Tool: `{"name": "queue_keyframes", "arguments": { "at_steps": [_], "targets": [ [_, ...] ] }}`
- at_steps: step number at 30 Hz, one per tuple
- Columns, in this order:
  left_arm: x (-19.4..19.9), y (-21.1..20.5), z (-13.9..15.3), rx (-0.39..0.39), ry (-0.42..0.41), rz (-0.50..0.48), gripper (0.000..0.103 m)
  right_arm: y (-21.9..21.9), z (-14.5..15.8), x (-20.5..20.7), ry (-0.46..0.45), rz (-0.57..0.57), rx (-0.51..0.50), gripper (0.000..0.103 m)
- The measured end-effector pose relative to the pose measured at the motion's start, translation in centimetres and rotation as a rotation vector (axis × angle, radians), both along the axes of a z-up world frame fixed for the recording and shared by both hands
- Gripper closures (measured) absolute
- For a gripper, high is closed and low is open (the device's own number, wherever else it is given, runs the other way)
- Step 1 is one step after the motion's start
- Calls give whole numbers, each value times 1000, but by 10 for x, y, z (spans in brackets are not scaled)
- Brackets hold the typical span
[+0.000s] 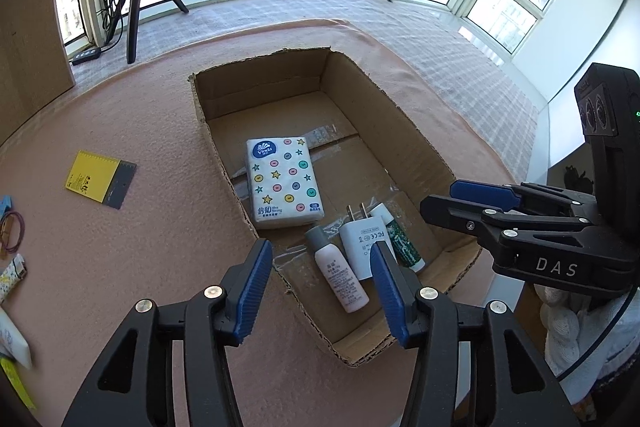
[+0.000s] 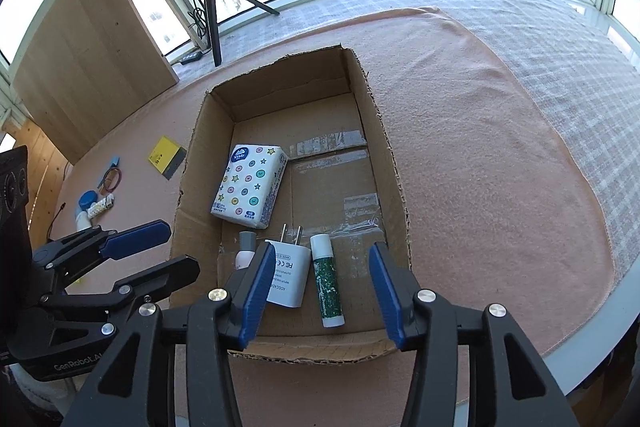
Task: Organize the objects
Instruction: 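Withdraw both tools from the box toward the remaining items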
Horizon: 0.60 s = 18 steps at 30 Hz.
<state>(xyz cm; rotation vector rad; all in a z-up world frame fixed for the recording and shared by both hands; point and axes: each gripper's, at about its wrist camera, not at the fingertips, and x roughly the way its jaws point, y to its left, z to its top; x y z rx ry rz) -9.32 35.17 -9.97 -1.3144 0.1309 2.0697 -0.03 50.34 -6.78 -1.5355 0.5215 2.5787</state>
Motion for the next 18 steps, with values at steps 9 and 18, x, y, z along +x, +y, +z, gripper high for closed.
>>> {"name": "queue_keyframes", "arguments": {
  "at_steps": [9, 18],
  "targets": [
    [-4, -41, 5, -2, 13, 93, 48, -31, 10, -14, 17, 83, 22, 58],
    [-7, -101, 8, -8, 12, 211, 48, -69, 27, -44, 64, 179, 23, 58]
  ]
}}
